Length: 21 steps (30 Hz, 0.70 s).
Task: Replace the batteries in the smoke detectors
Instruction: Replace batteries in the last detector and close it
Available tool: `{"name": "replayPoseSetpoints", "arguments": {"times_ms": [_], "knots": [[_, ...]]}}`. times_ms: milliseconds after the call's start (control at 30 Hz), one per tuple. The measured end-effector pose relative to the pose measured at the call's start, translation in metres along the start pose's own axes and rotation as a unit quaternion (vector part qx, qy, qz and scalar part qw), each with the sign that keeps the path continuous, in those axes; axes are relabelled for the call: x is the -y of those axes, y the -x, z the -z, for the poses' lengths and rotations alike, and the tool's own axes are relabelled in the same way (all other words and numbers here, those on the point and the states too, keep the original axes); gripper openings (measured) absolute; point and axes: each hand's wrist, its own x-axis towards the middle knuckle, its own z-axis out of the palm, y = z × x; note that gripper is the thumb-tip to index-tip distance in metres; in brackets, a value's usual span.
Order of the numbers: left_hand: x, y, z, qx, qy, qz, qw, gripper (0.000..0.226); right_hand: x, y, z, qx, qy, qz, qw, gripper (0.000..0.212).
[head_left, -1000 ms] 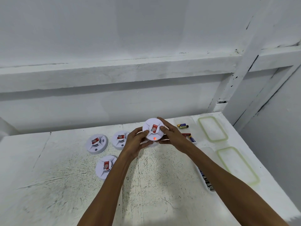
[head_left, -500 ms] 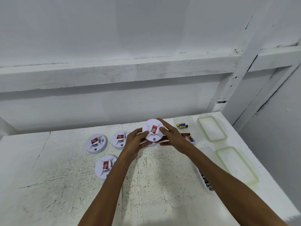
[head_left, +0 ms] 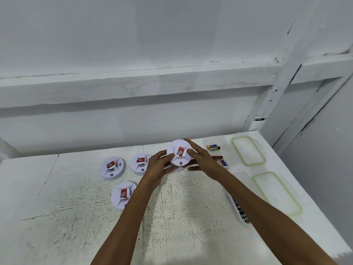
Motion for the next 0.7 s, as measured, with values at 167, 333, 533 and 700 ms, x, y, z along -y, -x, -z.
{"name": "replayPoseSetpoints", "arguments": {"times_ms": [167, 333, 533, 700], "knots": [[0.0002, 0.0001, -0.0001, -0.001, 0.005, 0.002, 1.0, 0.032, -0.0003, 0.0, 0.0001, 0.0, 0.003, -0.001, 1.0, 0.038], [0.0001, 0.002, -0.0004, 0.001, 0.007, 0.0, 1.0, 0.03, -0.0005, 0.0009, -0.0004, -0.001, 0.0, -0.002, 1.0, 0.039], [-0.001, 0.0033, -0.0014, 0.0, 0.01, 0.001, 1.0, 0.028, -0.0018, -0.0004, -0.0003, -0.003, 0.001, -0.002, 1.0, 0.039], [-0.001, 0.0036, -0.0022, -0.003, 0.015, 0.005, 1.0, 0.024, -0.0038, -0.0006, 0.0004, -0.003, 0.006, -0.004, 1.0, 0.039]]}}
